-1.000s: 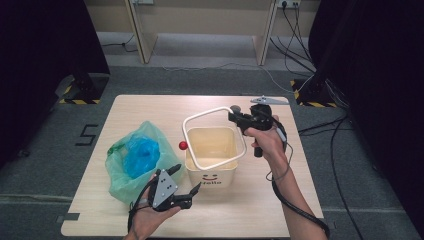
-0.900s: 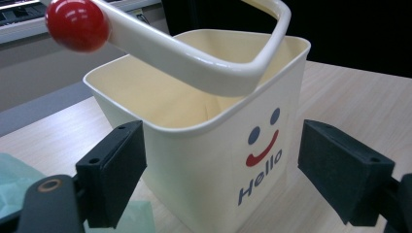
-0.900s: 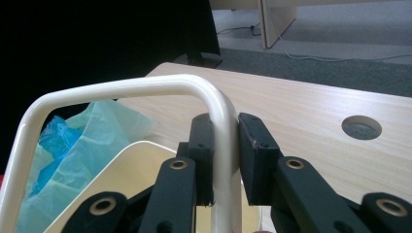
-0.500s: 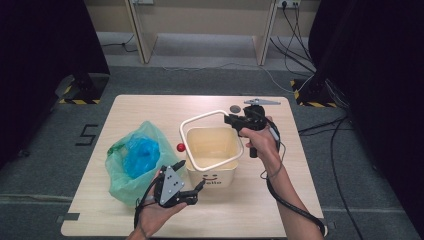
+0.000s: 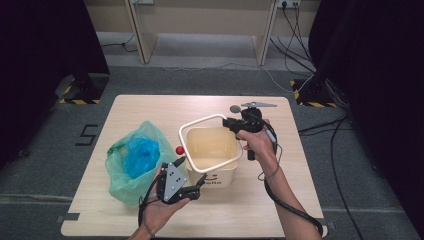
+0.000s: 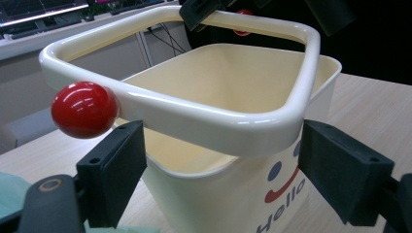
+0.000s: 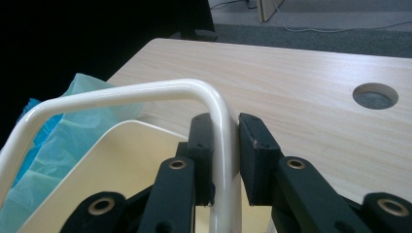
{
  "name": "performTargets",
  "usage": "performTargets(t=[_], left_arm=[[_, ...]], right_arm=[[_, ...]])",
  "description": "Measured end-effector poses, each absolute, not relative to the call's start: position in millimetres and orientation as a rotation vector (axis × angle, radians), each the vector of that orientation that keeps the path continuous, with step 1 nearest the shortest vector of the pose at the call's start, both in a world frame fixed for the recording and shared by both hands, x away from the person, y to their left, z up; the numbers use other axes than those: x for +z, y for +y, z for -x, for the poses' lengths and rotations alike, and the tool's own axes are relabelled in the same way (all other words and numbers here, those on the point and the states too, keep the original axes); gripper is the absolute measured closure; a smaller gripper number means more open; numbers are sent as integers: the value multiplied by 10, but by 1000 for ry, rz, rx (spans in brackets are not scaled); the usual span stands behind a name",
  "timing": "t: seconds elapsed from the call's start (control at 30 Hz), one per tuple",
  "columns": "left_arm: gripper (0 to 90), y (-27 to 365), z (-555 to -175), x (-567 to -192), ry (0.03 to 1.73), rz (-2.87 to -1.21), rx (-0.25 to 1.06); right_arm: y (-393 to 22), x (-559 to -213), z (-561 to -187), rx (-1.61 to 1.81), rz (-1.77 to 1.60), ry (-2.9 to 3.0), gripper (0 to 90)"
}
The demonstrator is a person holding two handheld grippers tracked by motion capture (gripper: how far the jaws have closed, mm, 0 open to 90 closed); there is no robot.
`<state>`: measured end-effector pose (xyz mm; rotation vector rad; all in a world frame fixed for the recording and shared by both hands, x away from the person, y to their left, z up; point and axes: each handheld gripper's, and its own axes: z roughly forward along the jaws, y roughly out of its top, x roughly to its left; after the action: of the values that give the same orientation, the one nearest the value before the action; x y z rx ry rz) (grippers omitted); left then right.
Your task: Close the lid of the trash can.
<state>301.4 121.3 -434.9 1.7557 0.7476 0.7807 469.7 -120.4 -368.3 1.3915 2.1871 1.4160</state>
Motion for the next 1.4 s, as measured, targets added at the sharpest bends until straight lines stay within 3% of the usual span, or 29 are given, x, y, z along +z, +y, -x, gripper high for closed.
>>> performTargets(t=[0.63, 1.4], left_arm=[[162, 1251, -3066, -4304, 776, -1737, 714], [218, 1338, -3106, -4352, 824, -1730, 659]], right_arm=[[-1292, -3702, -4539, 1316, -1352, 2189, 716], [-1342, -3842, -4444, 1247, -1338, 2209, 703]])
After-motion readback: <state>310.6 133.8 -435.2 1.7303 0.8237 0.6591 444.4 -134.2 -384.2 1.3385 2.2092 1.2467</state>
